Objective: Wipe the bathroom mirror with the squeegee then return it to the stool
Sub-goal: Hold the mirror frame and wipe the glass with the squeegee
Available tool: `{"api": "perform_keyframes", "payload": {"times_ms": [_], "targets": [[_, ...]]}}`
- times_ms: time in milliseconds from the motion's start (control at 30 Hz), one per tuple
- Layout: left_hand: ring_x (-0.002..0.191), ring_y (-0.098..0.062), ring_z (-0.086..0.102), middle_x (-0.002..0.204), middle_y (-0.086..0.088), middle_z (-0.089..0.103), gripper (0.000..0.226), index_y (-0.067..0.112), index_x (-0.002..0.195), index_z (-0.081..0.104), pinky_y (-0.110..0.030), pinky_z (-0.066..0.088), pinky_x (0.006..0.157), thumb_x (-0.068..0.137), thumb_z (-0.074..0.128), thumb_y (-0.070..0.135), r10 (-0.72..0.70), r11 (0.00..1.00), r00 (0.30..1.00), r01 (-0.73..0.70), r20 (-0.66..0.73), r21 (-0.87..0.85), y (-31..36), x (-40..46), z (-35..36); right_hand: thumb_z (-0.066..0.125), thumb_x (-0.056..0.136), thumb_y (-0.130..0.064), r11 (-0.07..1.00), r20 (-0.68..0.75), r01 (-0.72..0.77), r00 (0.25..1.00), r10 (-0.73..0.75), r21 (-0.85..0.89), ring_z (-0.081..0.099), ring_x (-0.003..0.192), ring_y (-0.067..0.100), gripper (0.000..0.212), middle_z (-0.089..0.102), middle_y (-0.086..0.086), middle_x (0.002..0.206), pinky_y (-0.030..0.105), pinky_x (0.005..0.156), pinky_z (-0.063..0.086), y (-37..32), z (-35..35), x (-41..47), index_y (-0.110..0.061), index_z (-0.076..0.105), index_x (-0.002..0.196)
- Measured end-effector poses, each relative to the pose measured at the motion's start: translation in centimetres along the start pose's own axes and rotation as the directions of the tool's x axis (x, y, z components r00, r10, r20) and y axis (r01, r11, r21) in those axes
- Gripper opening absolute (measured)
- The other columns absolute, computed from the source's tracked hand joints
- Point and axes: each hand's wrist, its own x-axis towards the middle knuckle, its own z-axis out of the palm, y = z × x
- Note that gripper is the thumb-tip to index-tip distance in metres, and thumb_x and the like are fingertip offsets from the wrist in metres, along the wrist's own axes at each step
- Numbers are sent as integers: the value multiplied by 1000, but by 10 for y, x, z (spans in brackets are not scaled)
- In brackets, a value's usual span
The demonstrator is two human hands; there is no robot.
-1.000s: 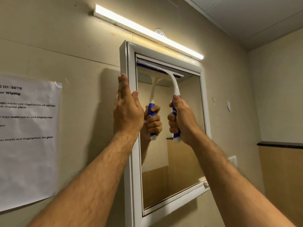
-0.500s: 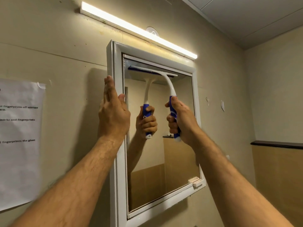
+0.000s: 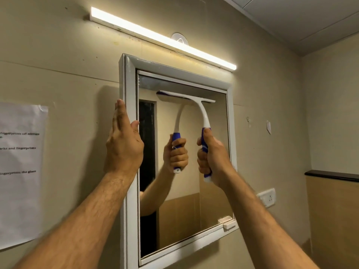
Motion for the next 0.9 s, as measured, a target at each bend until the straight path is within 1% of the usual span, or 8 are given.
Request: {"api": "perform_keyframes", "payload": {"times_ms": [133,200,267,367,467,600,800,900], "targets": [[137,-29,35,158,-4,19,60,22,153,4,-39,38,104,102,35,29,19,1000,1000,-20,-19,-9,2,-2,0,38,91,-61,1000,-3,8,1000,-8,-29,32,40,12,52,39,-2,51,24,41,32,34,-14,-17,-12,52,87],[138,-27,34,158,-3,19,60,22,154,5,-31,34,103,102,35,29,15,1000,1000,-16,-27,-13,3,-2,0,40,86,-63,998,-27,21,999,-22,-53,35,40,10,53,41,-3,52,24,40,33,67,-24,-37,-11,52,85],[138,-26,35,158,-3,20,59,22,154,6,-30,34,103,102,34,30,3,1000,999,-3,-38,-13,3,-3,1,41,83,-61,998,-58,5,998,-9,-63,36,40,7,51,43,-4,53,22,41,34,89,-32,-51,-11,53,83],[139,-25,33,157,-4,23,57,20,153,9,-27,30,104,103,34,29,15,1000,999,-16,-51,-14,2,-5,3,41,87,-58,998,-43,-2,999,0,-62,35,39,8,49,43,-5,51,23,40,33,87,-37,-47,-10,52,83],[140,-23,31,157,-3,23,56,19,153,11,-23,26,104,103,34,28,14,1000,998,-14,-59,-5,0,-4,4,37,93,-56,996,-11,30,999,-31,-80,33,37,11,47,40,-4,49,23,40,32,57,-33,-25,-12,51,83],[140,-22,30,157,-2,22,56,20,153,10,-21,24,104,103,33,30,6,1000,998,-6,-60,7,1,-5,4,35,95,-55,995,-14,30,999,-31,-95,33,37,11,48,40,-3,50,23,40,32,46,-29,-15,-12,51,85],[139,-22,32,157,-1,24,54,22,153,12,-21,26,102,103,31,31,-3,1000,997,4,-72,13,1,-8,5,41,90,-51,998,-17,-53,998,53,-24,35,41,7,43,42,-5,53,21,41,32,112,-40,-74,-12,52,77],[139,-22,32,157,1,23,53,22,153,13,-22,27,101,104,30,31,-6,1000,997,7,-79,19,0,-8,5,42,91,-48,997,-22,-73,997,72,-30,36,42,6,40,42,-5,53,20,42,34,114,-42,-78,-12,53,77]]}}
